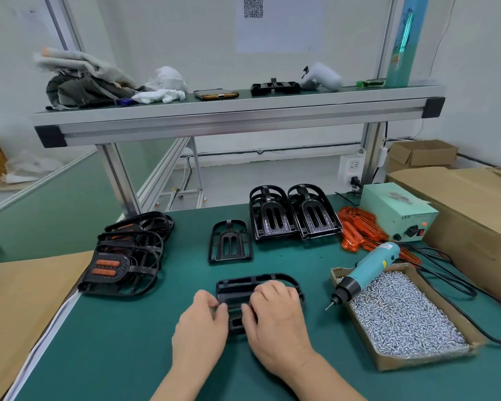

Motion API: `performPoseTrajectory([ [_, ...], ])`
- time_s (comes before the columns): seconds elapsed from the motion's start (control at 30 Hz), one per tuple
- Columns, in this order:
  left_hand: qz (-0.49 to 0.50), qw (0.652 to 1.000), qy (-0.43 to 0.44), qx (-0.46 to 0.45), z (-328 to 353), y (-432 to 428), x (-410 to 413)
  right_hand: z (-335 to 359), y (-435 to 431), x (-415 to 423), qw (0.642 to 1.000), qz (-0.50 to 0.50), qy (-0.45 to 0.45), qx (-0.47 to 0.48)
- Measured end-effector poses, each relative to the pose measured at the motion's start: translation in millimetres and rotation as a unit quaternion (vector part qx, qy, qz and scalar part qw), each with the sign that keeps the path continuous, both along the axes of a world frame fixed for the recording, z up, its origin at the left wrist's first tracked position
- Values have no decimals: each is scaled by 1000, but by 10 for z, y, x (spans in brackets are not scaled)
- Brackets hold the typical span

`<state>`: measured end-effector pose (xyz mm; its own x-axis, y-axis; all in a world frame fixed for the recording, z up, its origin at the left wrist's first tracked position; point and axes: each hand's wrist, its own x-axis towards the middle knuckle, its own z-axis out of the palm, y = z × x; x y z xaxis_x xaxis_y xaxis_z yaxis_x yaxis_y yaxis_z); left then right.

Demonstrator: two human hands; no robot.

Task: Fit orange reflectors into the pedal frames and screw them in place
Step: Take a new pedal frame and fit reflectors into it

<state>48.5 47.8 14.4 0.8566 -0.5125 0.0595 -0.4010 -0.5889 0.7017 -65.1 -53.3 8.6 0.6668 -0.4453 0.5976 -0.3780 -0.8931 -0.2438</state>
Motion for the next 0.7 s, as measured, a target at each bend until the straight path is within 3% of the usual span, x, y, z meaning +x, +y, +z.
performPoseTrajectory([
  [0.07,-11,996,-76,55,31,-22,6,50,33,-13,999,-13,32,-22],
  [0.13,-39,994,-98,8,25,-76,51,122,48,-36,997,-27,63,-23],
  [0.3,-184,980,-76,-5,-78,-254,171,302,-10,-47,998,-28,55,4],
  [0.47,-208,974,-92,4,-177,-324,212,539,-397,-83,997,-37,25,55],
  [0.7,-231,969,-90,-9,-176,-389,305,798,-1281,-85,973,-168,133,84],
])
